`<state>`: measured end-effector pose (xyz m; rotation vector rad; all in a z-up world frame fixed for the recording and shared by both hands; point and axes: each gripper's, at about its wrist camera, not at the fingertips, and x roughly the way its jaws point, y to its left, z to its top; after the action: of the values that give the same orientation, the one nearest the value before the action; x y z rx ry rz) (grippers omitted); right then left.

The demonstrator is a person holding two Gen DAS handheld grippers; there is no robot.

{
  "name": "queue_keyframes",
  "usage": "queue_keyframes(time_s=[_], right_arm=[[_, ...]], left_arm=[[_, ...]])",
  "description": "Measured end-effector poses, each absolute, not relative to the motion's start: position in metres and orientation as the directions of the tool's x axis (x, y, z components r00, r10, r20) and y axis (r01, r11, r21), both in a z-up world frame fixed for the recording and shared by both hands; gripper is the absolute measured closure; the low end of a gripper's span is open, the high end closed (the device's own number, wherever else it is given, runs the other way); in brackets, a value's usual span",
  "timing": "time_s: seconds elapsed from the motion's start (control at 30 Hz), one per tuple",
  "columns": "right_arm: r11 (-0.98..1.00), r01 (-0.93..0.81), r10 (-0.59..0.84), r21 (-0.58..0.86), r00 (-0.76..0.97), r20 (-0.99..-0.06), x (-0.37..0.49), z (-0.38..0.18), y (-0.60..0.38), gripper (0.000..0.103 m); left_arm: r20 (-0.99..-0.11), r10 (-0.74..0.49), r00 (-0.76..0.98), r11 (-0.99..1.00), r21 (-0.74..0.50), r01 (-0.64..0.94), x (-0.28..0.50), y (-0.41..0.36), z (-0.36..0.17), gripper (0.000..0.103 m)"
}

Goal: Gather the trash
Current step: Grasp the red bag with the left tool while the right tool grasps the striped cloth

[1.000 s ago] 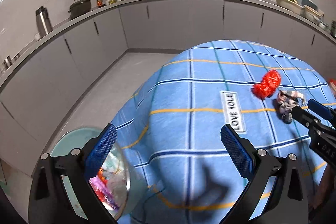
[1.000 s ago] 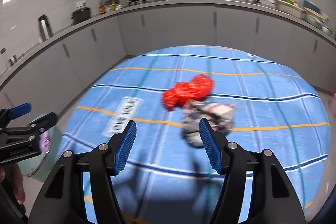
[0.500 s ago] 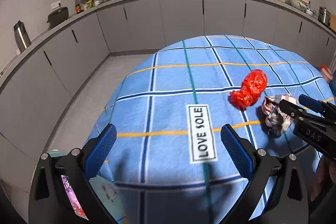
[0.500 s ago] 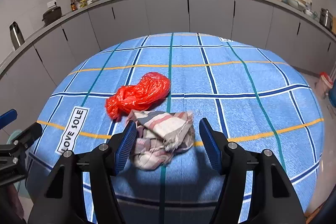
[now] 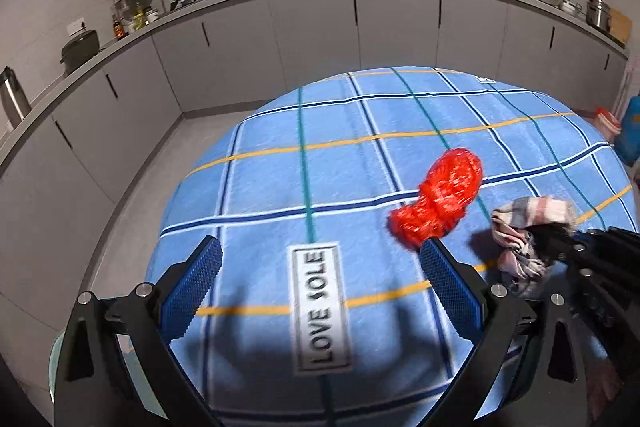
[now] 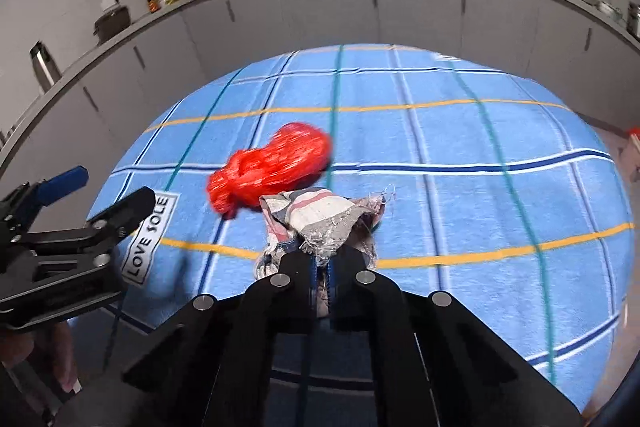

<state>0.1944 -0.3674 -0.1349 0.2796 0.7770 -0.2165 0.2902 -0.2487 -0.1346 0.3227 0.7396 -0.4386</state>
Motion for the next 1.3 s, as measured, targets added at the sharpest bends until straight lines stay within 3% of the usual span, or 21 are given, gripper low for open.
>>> queue_keyframes(time_s=[0.17, 0.4, 0.47, 0.67, 0.7, 0.77, 0.8, 0.83, 1.3], right_arm=[[0.91, 0.393, -0.199, 0.132, 0.695, -0.691, 0.182, -0.13, -0.395, 0.099], [0.896, 0.416, -0.198, 0.155, 0.687, -0.699, 0.178, -0.141, -0.419, 0.099], [0.895, 0.416, -0.194, 0.161, 0.689, -0.699, 0.175, -0.141, -0.421, 0.099], [0.903, 0.395, -0.175, 0.171, 0.699, -0.694, 0.174, -0.141, -0.42, 0.099], [0.904, 0.392, -0.173, 0.17, 0.699, -0.694, 0.173, -0.141, -0.419, 0.099], [0.906, 0.388, -0.171, 0.167, 0.699, -0.694, 0.173, -0.141, -0.417, 0.099], [0.907, 0.387, -0.171, 0.167, 0.7, -0.693, 0.173, -0.14, -0.416, 0.099], [0.907, 0.387, -0.172, 0.166, 0.701, -0.692, 0.172, -0.14, -0.416, 0.099], [0.921, 0.348, -0.151, 0.177, 0.736, -0.66, 0.164, -0.124, -0.394, 0.099]], left_arm=[[-0.72, -0.287, 0.632, 0.838, 0.131, 0.529, 0.295, -0.281, -0.142, 0.005], [-0.746, -0.302, 0.593, 0.805, 0.133, 0.578, 0.308, -0.317, -0.157, 0.009], [-0.76, -0.31, 0.571, 0.792, 0.126, 0.598, 0.31, -0.324, -0.162, 0.019], [-0.783, -0.334, 0.524, 0.773, 0.091, 0.628, 0.311, -0.333, -0.172, 0.034], [-0.789, -0.342, 0.511, 0.767, 0.079, 0.636, 0.311, -0.334, -0.174, 0.047], [-0.803, -0.348, 0.484, 0.762, 0.059, 0.645, 0.312, -0.334, -0.178, 0.055], [-0.805, -0.351, 0.478, 0.754, 0.06, 0.654, 0.311, -0.335, -0.18, 0.067], [-0.808, -0.35, 0.474, 0.751, 0.06, 0.658, 0.31, -0.336, -0.181, 0.07], [-0.779, -0.357, 0.515, 0.761, 0.077, 0.644, 0.285, -0.309, -0.16, 0.074]])
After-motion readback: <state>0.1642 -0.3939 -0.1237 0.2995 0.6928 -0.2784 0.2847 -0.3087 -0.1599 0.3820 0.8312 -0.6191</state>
